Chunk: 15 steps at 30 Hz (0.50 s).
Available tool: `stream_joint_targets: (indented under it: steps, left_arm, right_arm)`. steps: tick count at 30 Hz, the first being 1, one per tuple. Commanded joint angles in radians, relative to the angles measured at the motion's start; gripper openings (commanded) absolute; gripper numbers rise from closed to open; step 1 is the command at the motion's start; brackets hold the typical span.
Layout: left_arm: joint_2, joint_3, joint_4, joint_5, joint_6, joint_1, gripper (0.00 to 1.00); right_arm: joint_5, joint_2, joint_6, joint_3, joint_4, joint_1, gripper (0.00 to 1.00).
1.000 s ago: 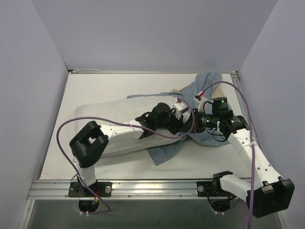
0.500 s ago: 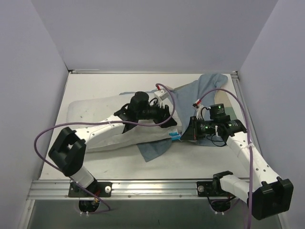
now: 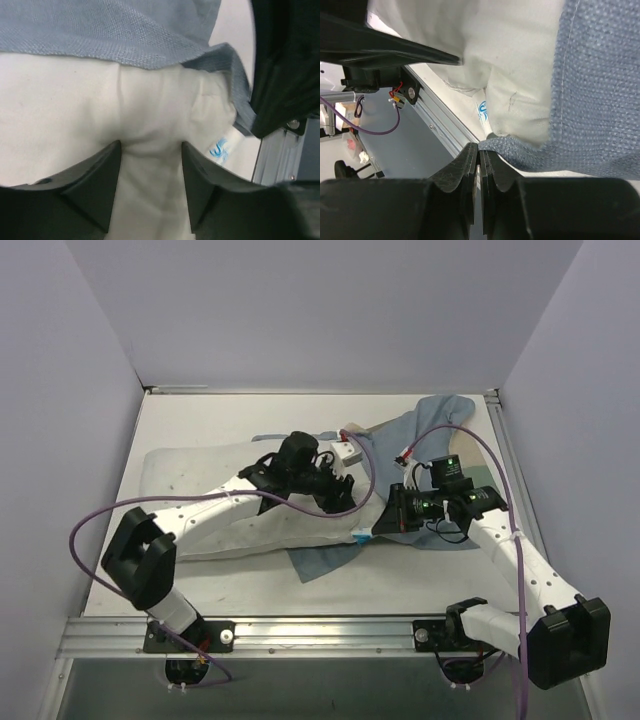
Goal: Put the pillow into the pillowcase
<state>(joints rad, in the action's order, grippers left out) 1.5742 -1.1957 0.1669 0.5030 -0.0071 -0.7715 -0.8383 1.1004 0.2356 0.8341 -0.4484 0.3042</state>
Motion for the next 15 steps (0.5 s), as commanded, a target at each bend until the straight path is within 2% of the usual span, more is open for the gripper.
stream_joint_targets:
  steps: [1, 2, 3, 6, 7, 8, 10, 13, 15]
  left_arm:
    - [0.087, 0.002, -0.094, -0.058, 0.023, -0.044, 0.59]
    - [0.116, -0.016, -0.128, -0.088, -0.022, -0.051, 0.46]
    - [0.177, -0.025, -0.151, -0.133, -0.106, -0.052, 0.4]
    - [0.282, -0.058, -0.282, -0.284, -0.31, -0.04, 0.13]
    - [0.299, -0.056, -0.355, -0.309, -0.362, -0.011, 0.1]
    - [0.308, -0.053, -0.384, -0.34, -0.451, 0.007, 0.08]
    - [0.331, -0.074, -0.402, -0.392, -0.519, 0.034, 0.0]
    - [0.325, -0.068, -0.415, -0.36, -0.56, 0.067, 0.0]
    - [0.305, -0.051, -0.418, -0.322, -0.554, 0.069, 0.0]
  right_arm:
    - [-0.051, 0.001, 0.021, 0.045, 0.023, 0.026, 0.08]
    - [-0.054, -0.007, 0.04, 0.045, 0.027, 0.03, 0.08]
    - [-0.058, -0.011, 0.053, 0.045, 0.033, 0.05, 0.08]
    - [-0.067, -0.043, 0.131, 0.069, 0.079, 0.117, 0.04]
    - [-0.062, -0.054, 0.146, 0.086, 0.086, 0.178, 0.01]
    - [-0.074, -0.062, 0.16, 0.106, 0.082, 0.206, 0.0]
    - [-0.082, -0.063, 0.15, 0.161, 0.036, 0.239, 0.0]
    - [-0.045, -0.056, 0.107, 0.133, 0.004, 0.21, 0.0]
    - [-0.022, -0.034, 0.099, 0.099, 0.01, 0.133, 0.0]
